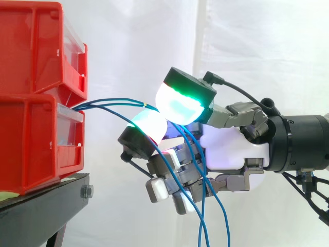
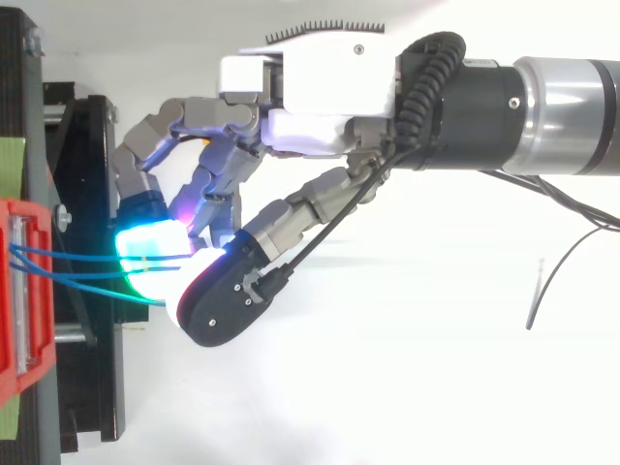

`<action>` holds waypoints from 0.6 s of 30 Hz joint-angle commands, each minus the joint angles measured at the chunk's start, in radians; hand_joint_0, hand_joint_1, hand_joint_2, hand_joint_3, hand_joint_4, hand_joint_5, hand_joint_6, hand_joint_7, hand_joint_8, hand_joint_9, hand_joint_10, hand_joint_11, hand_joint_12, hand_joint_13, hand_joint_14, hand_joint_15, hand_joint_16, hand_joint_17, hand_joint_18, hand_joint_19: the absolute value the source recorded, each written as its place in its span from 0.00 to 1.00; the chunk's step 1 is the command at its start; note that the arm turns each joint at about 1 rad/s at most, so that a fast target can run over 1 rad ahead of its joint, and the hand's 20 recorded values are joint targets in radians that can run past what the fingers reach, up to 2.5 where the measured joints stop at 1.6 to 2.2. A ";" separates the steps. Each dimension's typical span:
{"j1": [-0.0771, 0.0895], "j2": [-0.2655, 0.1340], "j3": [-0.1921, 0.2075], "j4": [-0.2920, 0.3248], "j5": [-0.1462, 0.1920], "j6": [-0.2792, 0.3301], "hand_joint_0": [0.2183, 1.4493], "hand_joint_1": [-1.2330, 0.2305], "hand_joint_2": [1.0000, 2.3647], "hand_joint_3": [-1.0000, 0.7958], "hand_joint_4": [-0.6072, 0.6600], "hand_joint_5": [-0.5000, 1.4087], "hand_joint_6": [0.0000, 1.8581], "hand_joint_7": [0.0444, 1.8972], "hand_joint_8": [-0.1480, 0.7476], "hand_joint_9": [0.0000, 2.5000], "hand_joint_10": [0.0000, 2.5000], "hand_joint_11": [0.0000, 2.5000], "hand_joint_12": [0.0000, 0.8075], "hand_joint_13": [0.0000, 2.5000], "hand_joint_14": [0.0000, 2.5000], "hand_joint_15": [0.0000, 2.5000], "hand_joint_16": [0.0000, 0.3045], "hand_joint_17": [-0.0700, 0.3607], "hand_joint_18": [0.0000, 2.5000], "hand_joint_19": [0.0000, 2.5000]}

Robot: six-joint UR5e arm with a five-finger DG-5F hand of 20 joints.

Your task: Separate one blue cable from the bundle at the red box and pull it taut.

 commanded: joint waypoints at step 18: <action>0.000 0.000 0.000 0.000 0.004 -0.012 0.37 0.27 0.01 0.41 0.48 0.18 0.47 0.65 0.49 0.35 0.01 0.45 0.50 0.34 0.01 0.25 0.15 0.41 0.36 0.31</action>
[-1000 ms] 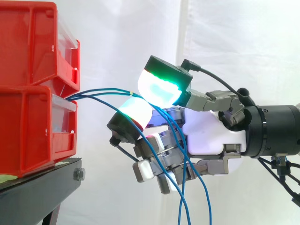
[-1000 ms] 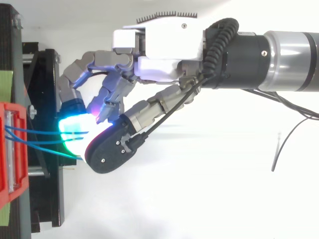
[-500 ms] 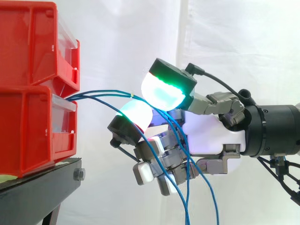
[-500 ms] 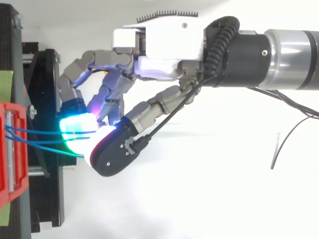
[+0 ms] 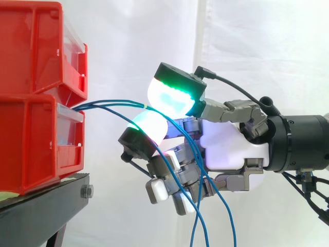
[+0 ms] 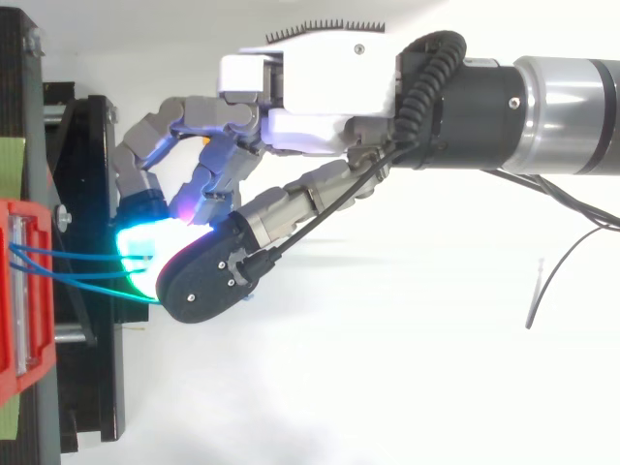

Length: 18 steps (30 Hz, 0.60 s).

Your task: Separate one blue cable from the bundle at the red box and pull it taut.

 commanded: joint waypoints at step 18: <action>0.000 0.000 0.000 -0.006 0.007 0.016 0.46 0.19 0.00 0.28 0.43 0.18 0.48 0.67 0.49 0.36 0.01 0.44 0.49 0.35 0.01 0.25 0.15 0.40 0.36 0.28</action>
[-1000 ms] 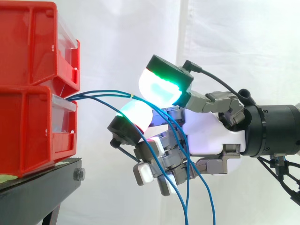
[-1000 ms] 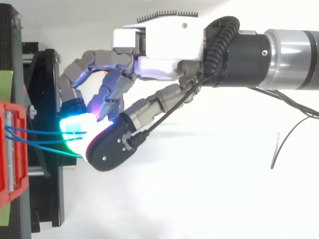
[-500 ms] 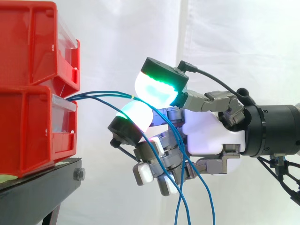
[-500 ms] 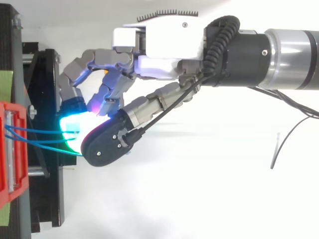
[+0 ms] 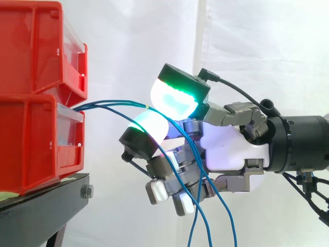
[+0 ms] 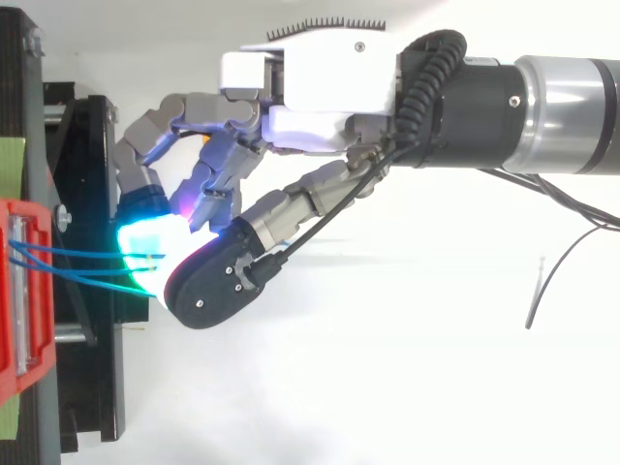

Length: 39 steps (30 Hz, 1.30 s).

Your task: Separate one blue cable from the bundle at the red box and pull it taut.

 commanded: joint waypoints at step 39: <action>0.002 0.000 -0.002 0.001 0.000 0.034 0.26 0.46 0.00 0.28 0.51 0.19 0.46 0.61 0.49 0.38 0.01 0.43 0.51 0.35 0.01 0.25 0.16 0.42 0.37 0.32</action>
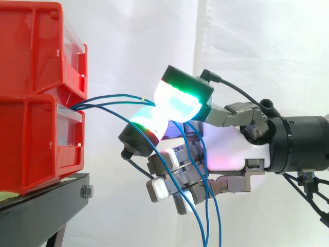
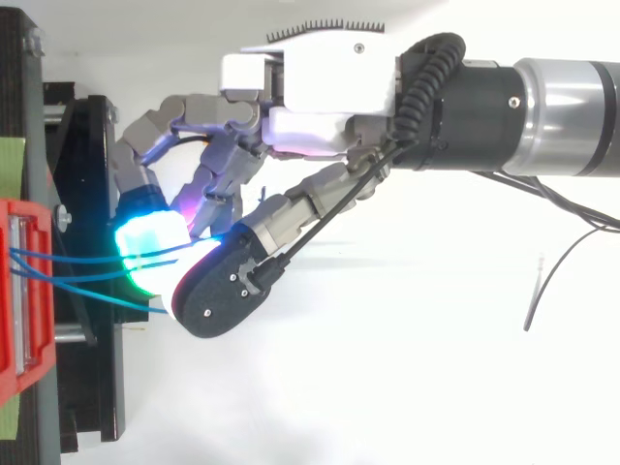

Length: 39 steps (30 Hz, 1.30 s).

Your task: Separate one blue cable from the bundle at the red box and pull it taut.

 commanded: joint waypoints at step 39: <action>0.000 0.000 0.001 0.002 0.000 0.003 0.39 0.27 0.00 0.28 0.56 0.15 0.47 0.55 0.49 0.28 0.01 0.41 0.51 0.30 0.01 0.24 0.16 0.42 0.33 0.30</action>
